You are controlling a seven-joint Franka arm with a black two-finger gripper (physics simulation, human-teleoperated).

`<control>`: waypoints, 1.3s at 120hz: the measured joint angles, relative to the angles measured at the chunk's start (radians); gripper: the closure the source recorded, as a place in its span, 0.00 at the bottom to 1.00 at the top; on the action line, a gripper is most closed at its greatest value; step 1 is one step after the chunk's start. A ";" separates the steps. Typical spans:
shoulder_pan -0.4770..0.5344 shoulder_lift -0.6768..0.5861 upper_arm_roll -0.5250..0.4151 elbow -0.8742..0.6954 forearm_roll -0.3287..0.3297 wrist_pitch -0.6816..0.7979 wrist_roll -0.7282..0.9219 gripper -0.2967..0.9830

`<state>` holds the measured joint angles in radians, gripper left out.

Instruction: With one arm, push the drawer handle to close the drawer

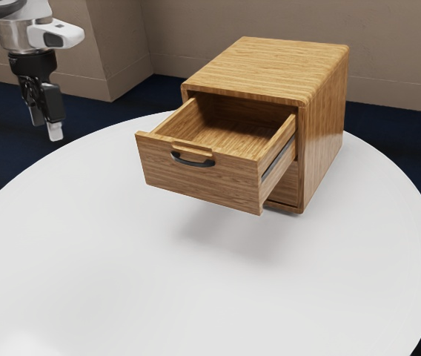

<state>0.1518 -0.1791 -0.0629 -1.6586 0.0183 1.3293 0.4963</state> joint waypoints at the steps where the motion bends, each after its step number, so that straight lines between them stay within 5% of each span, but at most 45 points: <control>1: 0.000 0.000 0.000 0.000 0.000 0.000 0.001 0.23; 36: 0.002 -0.011 -0.017 0.086 0.003 -0.006 0.041 0.23; 57: -0.007 -0.208 -0.149 0.200 0.003 -0.153 -0.015 0.23; 73: 0.002 -0.387 -0.177 -0.014 -0.071 -0.234 -0.123 0.47; 97: 0.128 -0.490 -0.365 -0.380 -0.241 -0.160 -0.309 0.73; 122: 0.150 -0.482 -0.450 -0.455 -0.305 -0.074 -0.472 0.81; 138: 0.214 -0.458 -0.632 -0.458 -0.305 0.018 -0.564 0.83; 140: 0.115 -0.296 -0.451 -0.314 -0.270 0.036 -0.562 0.79; 147: 0.217 -0.378 -0.606 -0.409 -0.319 0.068 -0.597 0.81; 156: 0.260 -0.411 -0.665 -0.447 -0.369 0.098 -0.640 0.82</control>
<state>0.4121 -0.5899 -0.7280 -2.1055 -0.3503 1.4270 -0.1441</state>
